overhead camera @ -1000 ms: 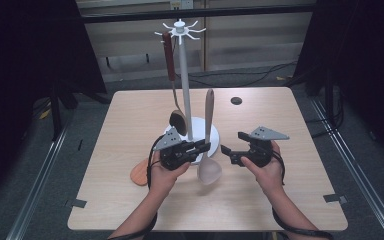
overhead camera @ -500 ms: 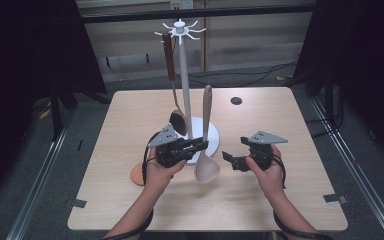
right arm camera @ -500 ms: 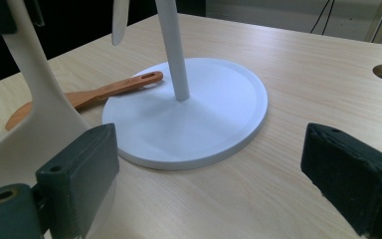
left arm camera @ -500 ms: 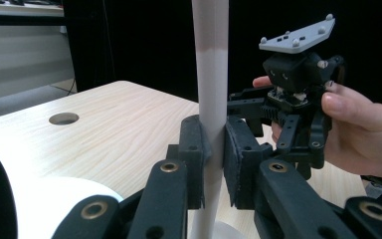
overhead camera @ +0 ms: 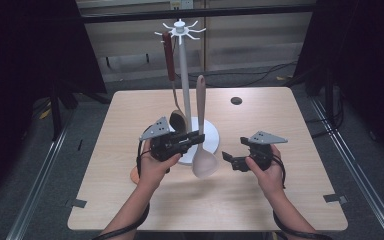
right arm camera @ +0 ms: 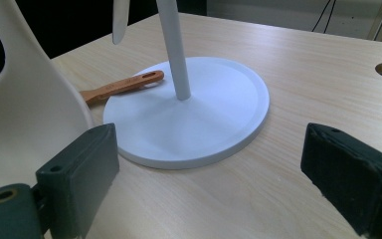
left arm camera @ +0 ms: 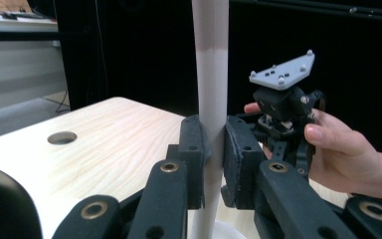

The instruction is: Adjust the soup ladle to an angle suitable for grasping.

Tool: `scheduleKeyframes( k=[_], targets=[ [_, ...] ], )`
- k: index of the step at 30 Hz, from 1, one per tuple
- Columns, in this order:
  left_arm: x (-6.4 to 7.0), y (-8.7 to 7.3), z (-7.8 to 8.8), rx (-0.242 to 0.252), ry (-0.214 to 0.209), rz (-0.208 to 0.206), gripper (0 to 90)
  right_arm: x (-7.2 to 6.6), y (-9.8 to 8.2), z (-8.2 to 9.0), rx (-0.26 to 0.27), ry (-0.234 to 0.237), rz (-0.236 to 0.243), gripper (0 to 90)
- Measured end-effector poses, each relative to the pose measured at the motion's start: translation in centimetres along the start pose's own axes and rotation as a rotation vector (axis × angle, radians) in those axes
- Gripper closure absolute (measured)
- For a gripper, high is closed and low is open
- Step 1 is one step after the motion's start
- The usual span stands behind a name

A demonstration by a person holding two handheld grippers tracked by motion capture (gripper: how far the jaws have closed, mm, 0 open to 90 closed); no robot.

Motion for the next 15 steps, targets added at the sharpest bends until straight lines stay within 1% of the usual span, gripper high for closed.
scheduleKeyframes(
  k=[1, 2, 3, 4, 5, 7, 8, 9, 10, 12, 13, 15],
  targets=[
    [0.0, 0.2, 0.1, 0.0, -0.008, -0.005, 79.9, 0.0, 0.0, 0.0, 0.001, -0.001, 0.003, 8.3],
    [-0.1, 0.4, 0.3, 0.001, 0.005, -0.001, 79.9, 0.0, 0.0, 0.0, -0.001, -0.002, -0.001, 8.3],
    [-0.1, 0.6, 0.3, 0.003, -0.007, -0.008, 79.9, -0.1, 0.0, 0.1, 0.0, 0.001, 0.001, 8.3],
    [-0.1, 0.8, 0.4, 0.005, -0.008, -0.014, 79.9, -0.1, 0.1, 0.1, 0.004, 0.004, 0.003, 8.3],
    [-0.2, 1.0, 0.5, 0.001, 0.001, -0.017, 79.9, -0.1, 0.1, 0.1, 0.003, 0.003, 0.001, 8.3],
    [-0.3, 1.3, 0.6, 0.008, 0.001, -0.016, 79.9, -0.2, 0.2, 0.1, 0.006, 0.003, 0.001, 8.3],
    [-0.4, 1.4, 0.8, -0.004, 0.004, -0.019, 79.9, -0.2, 0.1, 0.0, 0.005, 0.001, 0.004, 8.3],
    [-0.4, 1.7, 0.8, 0.006, -0.002, -0.016, 79.9, -0.2, 0.1, 0.0, 0.0, 0.003, 0.004, 8.3],
    [-0.5, 1.8, 1.0, 0.007, 0.004, -0.025, 79.9, -0.2, 0.1, 0.0, 0.002, 0.002, 0.005, 8.4],
    [-0.6, 2.3, 1.1, 0.02, 0.007, -0.021, 79.9, -0.3, 0.1, 0.0, 0.0, 0.007, 0.002, 8.4],
    [-0.6, 2.4, 1.2, 0.022, 0.002, -0.028, 79.9, -0.3, 0.0, 0.0, 0.0, 0.006, 0.003, 8.4],
    [-0.7, 2.7, 1.5, 0.018, 0.012, -0.027, 79.9, -0.4, 0.0, 0.0, -0.001, 0.021, -0.005, 8.4]
  ],
)
Point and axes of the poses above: each handheld gripper's, and its own axes: z roughly backward along the jaws, y roughly out of its top, x roughly to its right, the point moved 10 cm from there along -z, roughly forward along the jaws, and after that the axes turned 12 degrees about -y, right-handed, at the moved point
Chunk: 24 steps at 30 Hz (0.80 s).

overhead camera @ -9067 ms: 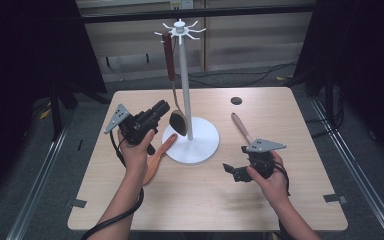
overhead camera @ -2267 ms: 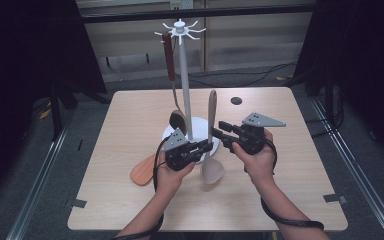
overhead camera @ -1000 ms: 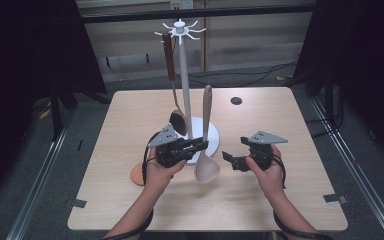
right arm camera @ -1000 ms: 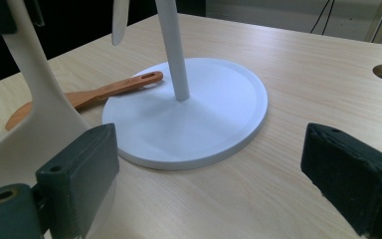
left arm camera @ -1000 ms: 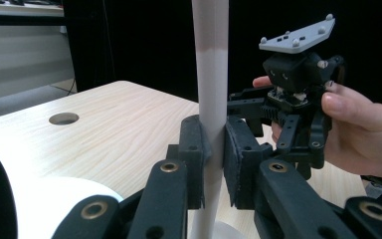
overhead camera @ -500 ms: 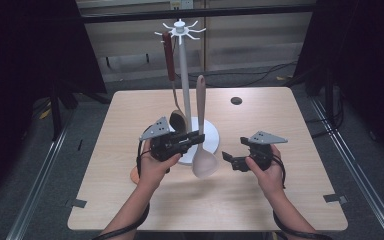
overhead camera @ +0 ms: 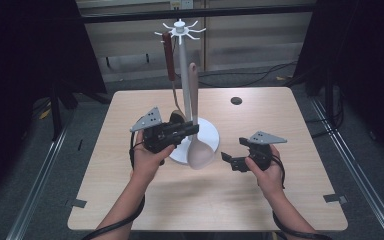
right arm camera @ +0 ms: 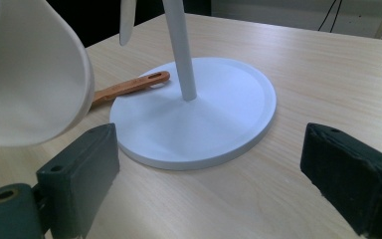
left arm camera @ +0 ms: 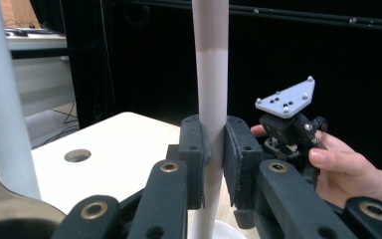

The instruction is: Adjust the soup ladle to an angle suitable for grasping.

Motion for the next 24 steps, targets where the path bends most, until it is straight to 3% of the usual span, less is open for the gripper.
scheduleKeyframes(
  k=[24],
  targets=[
    [-1.0, 2.9, 1.1, 0.035, 0.017, -0.025, 79.9, -0.1, -0.4, -0.3, -0.012, 0.001, 0.003, 8.5]
  ],
)
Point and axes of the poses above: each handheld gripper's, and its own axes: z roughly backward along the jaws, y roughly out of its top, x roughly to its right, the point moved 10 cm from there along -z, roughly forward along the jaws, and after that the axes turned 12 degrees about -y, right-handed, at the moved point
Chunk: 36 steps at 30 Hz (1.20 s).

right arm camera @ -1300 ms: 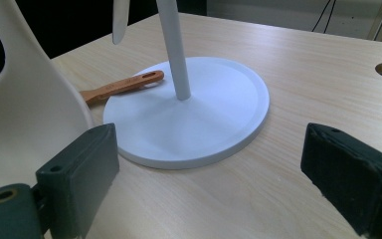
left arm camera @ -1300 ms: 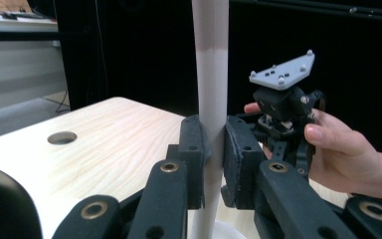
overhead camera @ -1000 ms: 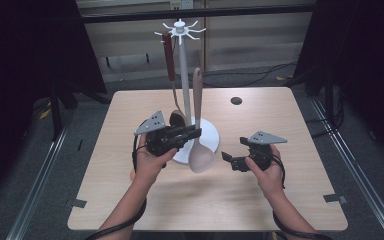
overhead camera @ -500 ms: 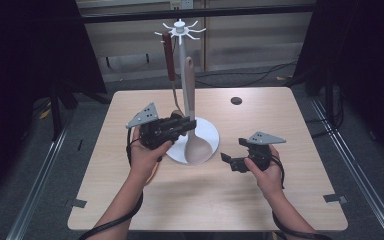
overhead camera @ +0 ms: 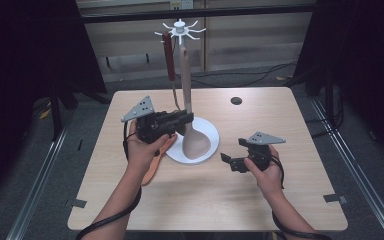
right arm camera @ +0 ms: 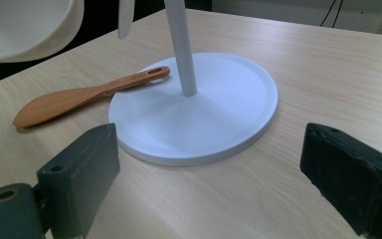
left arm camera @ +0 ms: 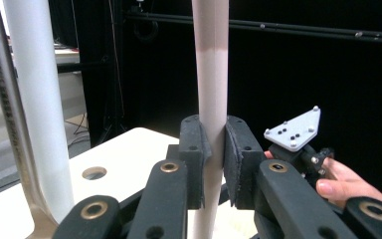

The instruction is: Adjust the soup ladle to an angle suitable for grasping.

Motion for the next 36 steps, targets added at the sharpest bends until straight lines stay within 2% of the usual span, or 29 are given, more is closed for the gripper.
scheduleKeyframes(
  k=[4, 11, 13, 19, 22, 27, 30, 31, 32, 36],
  targets=[
    [-0.3, 0.5, 0.2, 0.007, 0.005, 0.003, 79.9, -0.1, 0.0, 0.0, -0.001, 0.004, 0.008, 8.5],
    [-0.5, 1.0, 0.0, 0.02, -0.013, 0.011, 79.9, -0.2, 0.0, 0.0, -0.004, 0.006, 0.007, 8.5],
    [-0.5, 0.9, -0.1, 0.013, -0.019, 0.006, 79.9, -0.2, 0.0, 0.0, -0.006, 0.006, 0.006, 8.6],
    [-0.9, 1.0, -0.2, 0.034, -0.018, 0.034, 79.9, -0.2, 0.1, 0.0, -0.002, 0.008, 0.005, 8.5],
    [-1.1, 0.8, -0.1, 0.026, -0.021, 0.025, 79.9, -0.2, 0.1, 0.0, 0.0, 0.007, 0.009, 8.6],
    [-1.4, 0.7, -0.4, 0.048, -0.038, 0.062, 79.9, -0.2, 0.2, 0.1, 0.0, 0.009, 0.007, 8.6],
    [-1.5, 0.7, -0.5, 0.042, -0.051, 0.063, 79.9, -0.2, 0.2, 0.1, 0.005, 0.01, 0.01, 8.6],
    [-1.4, 0.8, -0.7, 0.053, -0.05, 0.076, 79.8, -0.2, 0.3, 0.1, 0.006, 0.01, 0.008, 8.6],
    [-1.4, 0.8, -0.8, 0.045, -0.055, 0.069, 79.9, -0.2, 0.3, 0.1, 0.006, 0.01, 0.009, 8.7],
    [-1.3, 0.9, -1.4, 0.058, -0.066, 0.091, 79.9, -0.1, 0.2, 0.0, 0.006, 0.009, 0.01, 8.7]
  ],
)
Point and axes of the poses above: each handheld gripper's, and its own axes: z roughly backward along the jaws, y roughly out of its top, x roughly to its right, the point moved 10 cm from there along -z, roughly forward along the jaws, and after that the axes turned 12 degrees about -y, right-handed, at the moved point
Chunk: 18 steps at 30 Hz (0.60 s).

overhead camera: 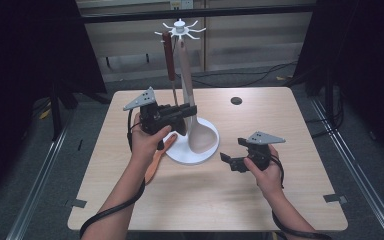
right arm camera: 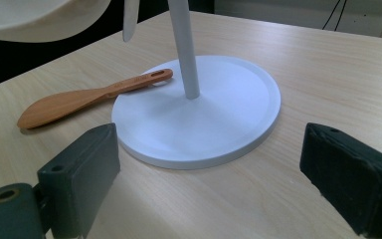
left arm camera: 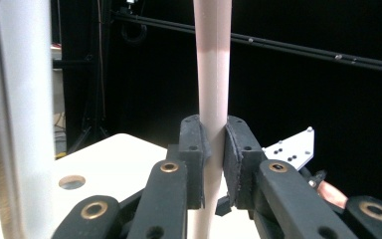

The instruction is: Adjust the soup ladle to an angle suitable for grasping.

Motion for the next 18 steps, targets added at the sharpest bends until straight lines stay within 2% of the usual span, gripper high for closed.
scheduleKeyframes(
  k=[6, 10, 18],
  targets=[
    [0.0, 0.0, -0.1, 0.016, -0.018, 0.014, 79.7, -0.1, 0.0, 0.1, 0.001, 0.001, 0.002, 8.9],
    [-0.4, -0.2, 0.8, 0.029, 0.02, 0.022, 78.6, -0.2, -0.1, 0.1, -0.003, 0.004, 0.004, 8.9],
    [-0.8, -0.3, 1.9, 0.065, 0.039, 0.041, 77.0, -0.3, 0.0, 0.0, -0.003, 0.005, 0.006, 8.9]
  ],
)
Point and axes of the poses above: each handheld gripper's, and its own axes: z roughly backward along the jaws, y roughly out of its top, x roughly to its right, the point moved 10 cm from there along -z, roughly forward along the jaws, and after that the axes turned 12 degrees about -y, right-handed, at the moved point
